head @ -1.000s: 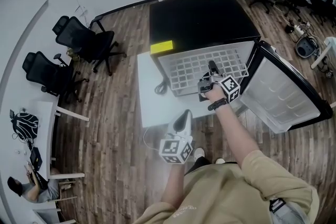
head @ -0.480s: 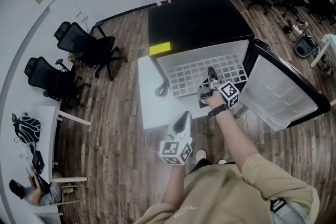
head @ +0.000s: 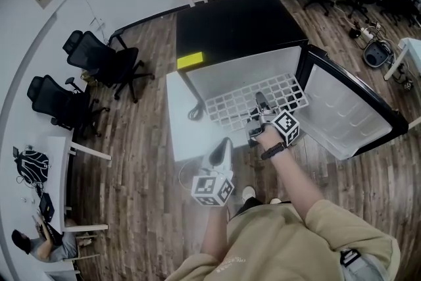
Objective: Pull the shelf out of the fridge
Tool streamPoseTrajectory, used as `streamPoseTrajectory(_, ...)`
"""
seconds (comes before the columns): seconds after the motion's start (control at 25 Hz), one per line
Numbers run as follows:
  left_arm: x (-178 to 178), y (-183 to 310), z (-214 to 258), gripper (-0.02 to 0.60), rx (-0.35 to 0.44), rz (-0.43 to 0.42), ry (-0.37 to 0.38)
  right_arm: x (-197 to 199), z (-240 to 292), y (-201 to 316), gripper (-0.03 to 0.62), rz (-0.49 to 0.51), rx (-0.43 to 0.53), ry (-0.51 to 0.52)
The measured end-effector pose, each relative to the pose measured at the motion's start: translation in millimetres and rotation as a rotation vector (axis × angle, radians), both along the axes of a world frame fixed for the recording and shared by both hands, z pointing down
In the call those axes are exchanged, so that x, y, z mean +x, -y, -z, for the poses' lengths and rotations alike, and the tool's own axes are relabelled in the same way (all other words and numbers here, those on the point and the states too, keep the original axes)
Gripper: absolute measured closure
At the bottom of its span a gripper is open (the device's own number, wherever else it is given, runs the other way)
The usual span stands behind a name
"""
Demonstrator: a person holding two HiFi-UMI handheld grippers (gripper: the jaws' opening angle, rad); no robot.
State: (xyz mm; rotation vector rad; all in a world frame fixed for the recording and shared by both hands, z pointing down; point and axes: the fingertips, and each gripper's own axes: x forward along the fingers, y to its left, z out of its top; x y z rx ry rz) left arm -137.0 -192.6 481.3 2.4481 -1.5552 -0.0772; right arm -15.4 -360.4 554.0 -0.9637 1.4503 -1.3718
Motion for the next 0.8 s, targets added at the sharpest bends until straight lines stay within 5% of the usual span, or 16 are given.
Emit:
streamPoseTrajectory(0.12, 2, -2, 0, 0.578, 0.0, 0.005, 0.0, 6, -7, -24, 0.507, 0.028, 0.036, -0.079)
streamPoseTrajectory(0.36, -4, -3, -2, 0.578, 0.003, 0.036, 0.018, 27, 9, -64, 0.507, 0.069, 0.202, -0.409)
streamPoseTrajectory(0.44, -8, 0, -3, 0.578, 0.004, 0.051, 0.026, 33, 22, -72, 0.507, 0.073, 0.277, -0.552)
streamPoseTrajectory(0.64, -7, 5, 4, 0.578, 0.026, 0.062, 0.044, 38, 65, -97, 0.508, 0.088, 0.529, -1.102)
streamPoseTrajectory(0.8, -1, 8, 10, 0.58, 0.044, 0.062, 0.059, 43, 79, -115, 0.51, 0.065, 0.59, -1.221)
